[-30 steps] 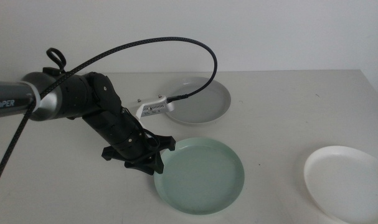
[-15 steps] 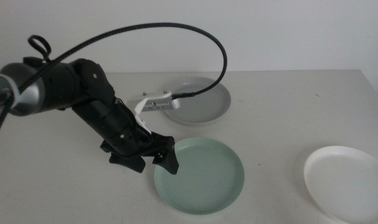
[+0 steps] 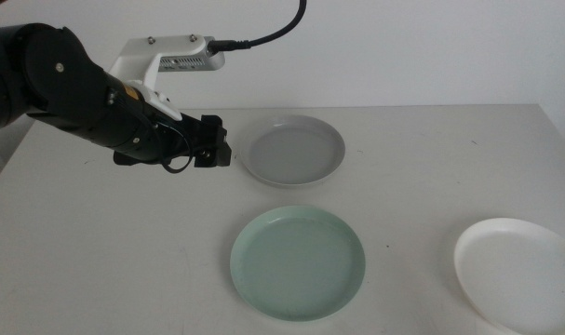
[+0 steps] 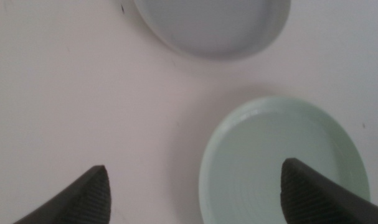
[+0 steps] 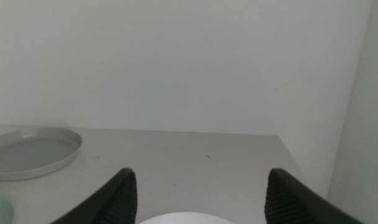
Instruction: Stack the three bowls on top of each other.
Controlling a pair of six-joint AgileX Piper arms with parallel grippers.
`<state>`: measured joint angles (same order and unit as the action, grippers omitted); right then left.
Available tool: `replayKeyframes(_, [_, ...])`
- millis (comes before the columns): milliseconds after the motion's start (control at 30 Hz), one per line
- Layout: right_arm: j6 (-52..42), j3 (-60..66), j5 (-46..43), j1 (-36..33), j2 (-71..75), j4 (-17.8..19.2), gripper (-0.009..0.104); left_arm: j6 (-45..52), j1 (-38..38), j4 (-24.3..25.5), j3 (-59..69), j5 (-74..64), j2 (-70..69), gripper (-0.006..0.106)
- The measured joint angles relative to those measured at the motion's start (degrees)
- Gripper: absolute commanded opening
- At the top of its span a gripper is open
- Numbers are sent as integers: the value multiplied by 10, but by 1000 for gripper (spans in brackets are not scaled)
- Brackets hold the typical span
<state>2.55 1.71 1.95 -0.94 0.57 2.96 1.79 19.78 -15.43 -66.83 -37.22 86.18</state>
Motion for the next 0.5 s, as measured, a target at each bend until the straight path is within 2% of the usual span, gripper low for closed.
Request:
replayKeyframes(200, [0,0,0,0,0,0,52,-10,0,6,-25,55,33,105])
replayKeyframes(500, [0,0,0,0,0,0,52,-11,0,15,-192,44,202,105])
